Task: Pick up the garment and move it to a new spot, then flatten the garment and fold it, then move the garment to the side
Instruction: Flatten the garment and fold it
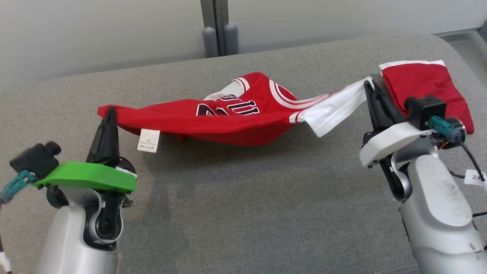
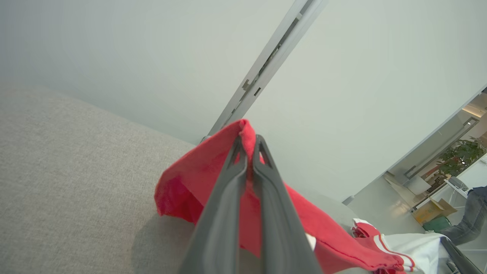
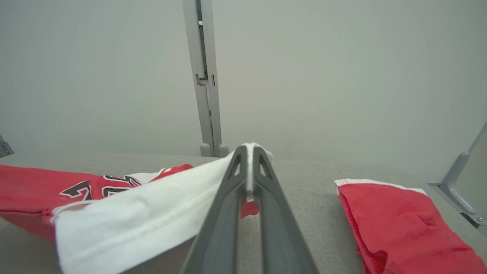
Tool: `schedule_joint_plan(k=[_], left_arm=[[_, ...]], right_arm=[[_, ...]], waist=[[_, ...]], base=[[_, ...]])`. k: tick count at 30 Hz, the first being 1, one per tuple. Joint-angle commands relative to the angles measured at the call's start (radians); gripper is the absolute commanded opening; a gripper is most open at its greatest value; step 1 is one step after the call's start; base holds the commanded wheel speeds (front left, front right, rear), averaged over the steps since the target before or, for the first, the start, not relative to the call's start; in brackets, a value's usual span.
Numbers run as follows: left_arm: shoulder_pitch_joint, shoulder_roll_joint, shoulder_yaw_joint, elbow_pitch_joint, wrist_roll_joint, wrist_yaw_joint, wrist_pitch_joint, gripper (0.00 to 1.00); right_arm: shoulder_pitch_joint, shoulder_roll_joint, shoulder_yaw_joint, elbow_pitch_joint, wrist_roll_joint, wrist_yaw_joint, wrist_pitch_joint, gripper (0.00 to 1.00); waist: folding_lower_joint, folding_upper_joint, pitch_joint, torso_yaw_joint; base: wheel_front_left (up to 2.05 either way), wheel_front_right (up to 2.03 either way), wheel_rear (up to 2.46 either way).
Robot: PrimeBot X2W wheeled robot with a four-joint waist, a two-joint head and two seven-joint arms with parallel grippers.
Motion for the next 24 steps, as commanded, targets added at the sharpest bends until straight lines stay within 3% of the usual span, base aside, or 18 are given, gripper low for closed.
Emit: schedule_joint_plan(k=[1,7,13,18,24], left_arm=[[-0.011,0.021,0.005,-0.048,-0.002,0.006,0.014,0.00],[-0.033,0.079,0.015,-0.311,0.012,0.059,0.103,0.00],[-0.099,0.139,0.010,-0.551,0.030,0.117,0.225,0.00],[-0.167,0.184,-0.008,-0.654,0.053,0.145,0.316,0.00],[-0.224,0.219,-0.040,-0.651,0.087,0.146,0.372,0.00]], right_arm=[[-0.002,-0.017,-0.006,-0.050,0.010,-0.002,0.008,0.00],[0.030,-0.058,-0.056,-0.349,0.027,-0.002,0.066,0.00],[0.051,-0.059,-0.128,-0.653,0.013,-0.002,0.151,0.00],[0.037,-0.057,-0.169,-0.814,-0.014,-0.002,0.214,0.00],[0.014,-0.063,-0.174,-0.886,-0.025,-0.002,0.262,0.00]], waist=[[0.0000,0.0000,-0.031,-0.001],[0.0000,0.0000,-0.071,-0.002],[0.0000,0.0000,-0.083,-0.004],[0.0000,0.0000,-0.071,-0.007],[0.0000,0.0000,-0.034,-0.006]], base=[[0.00,0.00,0.00],[0.00,0.00,0.00],[0.00,0.00,0.00],[0.00,0.00,0.00],[0.00,0.00,0.00]])
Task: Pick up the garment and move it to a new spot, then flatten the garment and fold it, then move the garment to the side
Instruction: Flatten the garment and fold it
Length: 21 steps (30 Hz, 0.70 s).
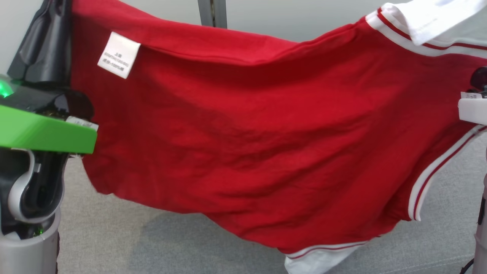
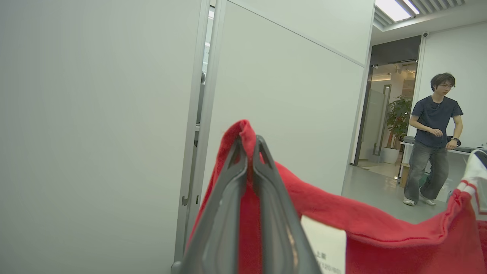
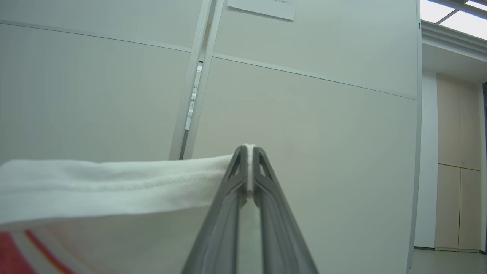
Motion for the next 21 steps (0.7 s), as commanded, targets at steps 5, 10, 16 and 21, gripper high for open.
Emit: schedule_joint_plan(k=[5,10,16,21], left_arm=[[-0.051,0.016,-0.028,0.065,0.035,-0.020,-0.001,0.00],[-0.142,0.020,-0.042,0.181,0.067,-0.039,-0.019,0.00],[-0.396,0.026,-0.061,0.410,0.142,-0.067,-0.056,0.00],[-0.606,0.020,-0.075,0.609,0.210,-0.076,-0.121,0.00]], right_arm=[[-0.033,-0.015,0.026,0.034,0.000,-0.002,0.019,0.00],[-0.136,-0.020,0.075,0.152,-0.004,-0.002,0.002,0.00],[-0.433,-0.051,0.161,0.425,-0.089,-0.002,-0.065,0.00],[-0.712,-0.018,0.210,0.684,-0.186,-0.002,-0.165,0.00]], waist=[[0.0000,0.0000,0.084,0.009],[0.0000,0.0000,0.197,0.016],[0.0000,0.0000,0.327,0.011],[0.0000,0.0000,0.404,-0.016]], base=[[0.00,0.00,0.00],[0.00,0.00,0.00],[0.00,0.00,0.00],[0.00,0.00,0.00]])
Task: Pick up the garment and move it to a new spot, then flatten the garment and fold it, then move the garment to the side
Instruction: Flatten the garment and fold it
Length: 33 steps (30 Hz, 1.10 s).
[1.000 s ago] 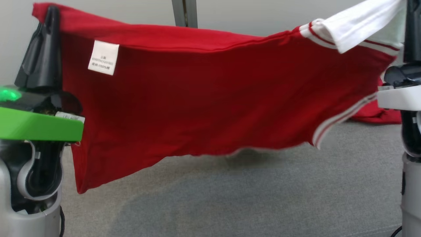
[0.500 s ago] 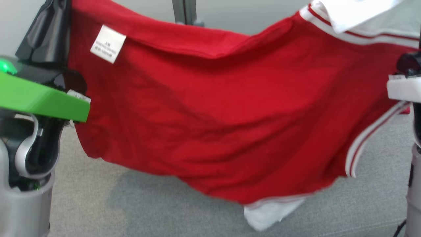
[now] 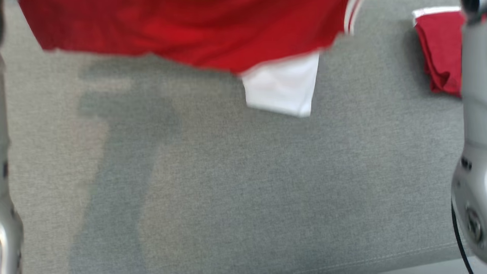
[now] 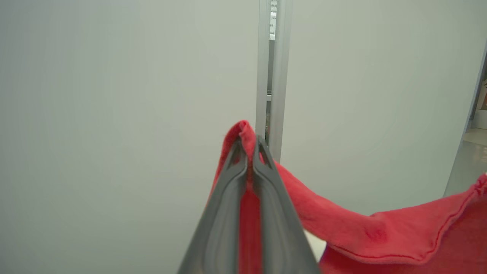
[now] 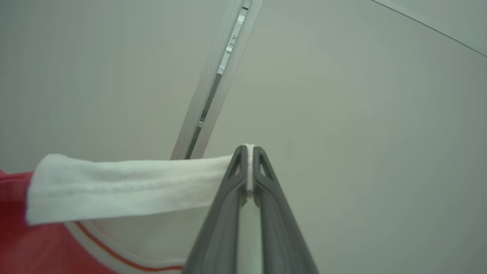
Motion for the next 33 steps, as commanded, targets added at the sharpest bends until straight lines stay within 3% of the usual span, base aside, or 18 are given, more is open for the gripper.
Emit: schedule_joint_plan(k=[1,9,15,24,33], left_arm=[[-0.064,-0.001,-0.001,0.051,0.023,-0.003,-0.024,0.00],[-0.322,-0.007,-0.011,0.327,0.095,-0.008,-0.169,0.00],[-0.379,-0.021,-0.012,0.479,0.096,-0.025,-0.271,0.00],[-0.227,-0.063,0.016,0.595,-0.003,-0.072,-0.395,0.00],[0.066,-0.098,0.004,0.487,-0.098,-0.089,-0.448,0.00]], right_arm=[[-0.081,0.012,-0.007,0.057,-0.027,-0.002,-0.032,0.00],[-0.373,0.079,-0.107,0.304,-0.135,-0.002,-0.157,0.00],[-0.395,0.090,-0.080,0.361,-0.115,-0.002,-0.195,0.00],[-0.142,0.088,0.058,0.260,-0.015,-0.002,-0.200,0.00],[0.188,0.069,0.035,0.102,0.056,-0.002,-0.201,0.00]], waist=[[-0.0001,0.0000,0.106,-0.028],[-0.0001,0.0000,0.170,-0.072],[-0.0001,0.0000,0.234,-0.084],[-0.0001,0.0000,0.275,-0.059],[-0.0001,0.0000,0.218,-0.009]], base=[[0.00,0.00,0.00],[0.00,0.00,0.00],[0.00,0.00,0.00],[0.00,0.00,0.00],[0.00,0.00,0.00]])
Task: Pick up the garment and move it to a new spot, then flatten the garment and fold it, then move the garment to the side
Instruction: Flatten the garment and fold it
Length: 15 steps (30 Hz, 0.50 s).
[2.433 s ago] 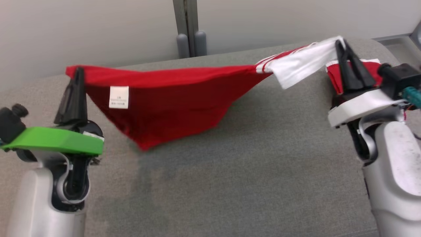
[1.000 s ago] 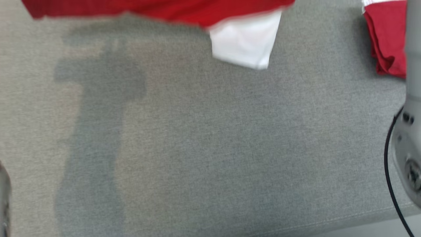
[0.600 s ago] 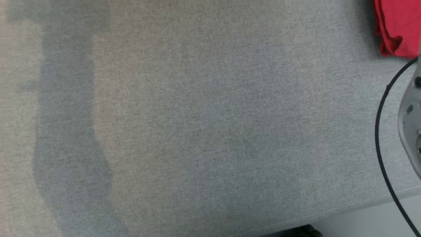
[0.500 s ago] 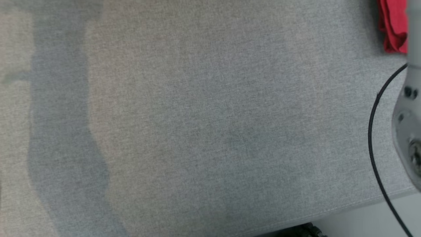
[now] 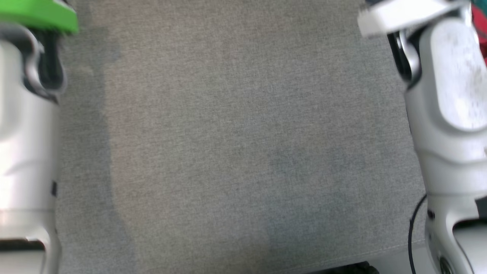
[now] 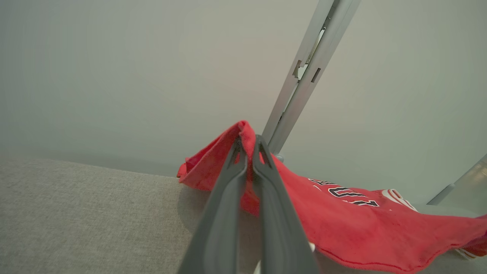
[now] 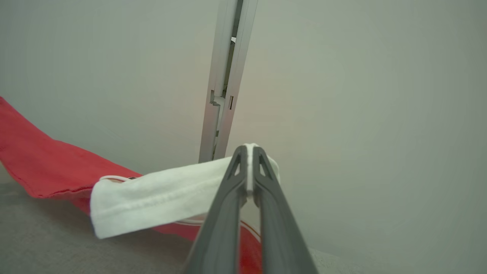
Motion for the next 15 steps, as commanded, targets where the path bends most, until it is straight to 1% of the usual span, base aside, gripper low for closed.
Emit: schedule_joint_plan(k=[1,5,8,11,15], left_arm=[[0.054,-0.010,-0.003,-0.027,-0.018,-0.004,-0.005,0.00],[0.203,-0.026,-0.002,-0.119,-0.039,-0.004,-0.012,0.00],[0.311,-0.040,0.014,-0.187,-0.048,-0.004,-0.012,0.00],[0.436,-0.058,0.048,-0.261,-0.043,-0.002,-0.012,0.00],[0.591,-0.086,0.089,-0.343,-0.048,0.004,-0.012,0.00]], right_arm=[[0.056,-0.011,-0.011,-0.024,0.024,-0.002,-0.004,0.00],[0.217,-0.029,-0.036,-0.102,0.069,-0.002,-0.004,0.00],[0.341,-0.031,-0.063,-0.168,0.099,-0.002,-0.004,0.00],[0.470,-0.024,-0.081,-0.241,0.127,-0.002,0.003,0.00],[0.623,-0.015,-0.088,-0.341,0.138,-0.002,0.032,0.00]], waist=[[-0.0001,0.0000,-0.038,0.026],[-0.0001,0.0000,-0.093,0.044],[-0.0001,0.0000,-0.130,0.055],[-0.0001,0.0000,-0.172,0.058],[-0.0001,0.0000,-0.230,0.058]], base=[[0.00,0.00,0.00],[0.00,0.00,0.00],[0.00,0.00,0.00],[0.00,0.00,0.00],[0.00,0.00,0.00]])
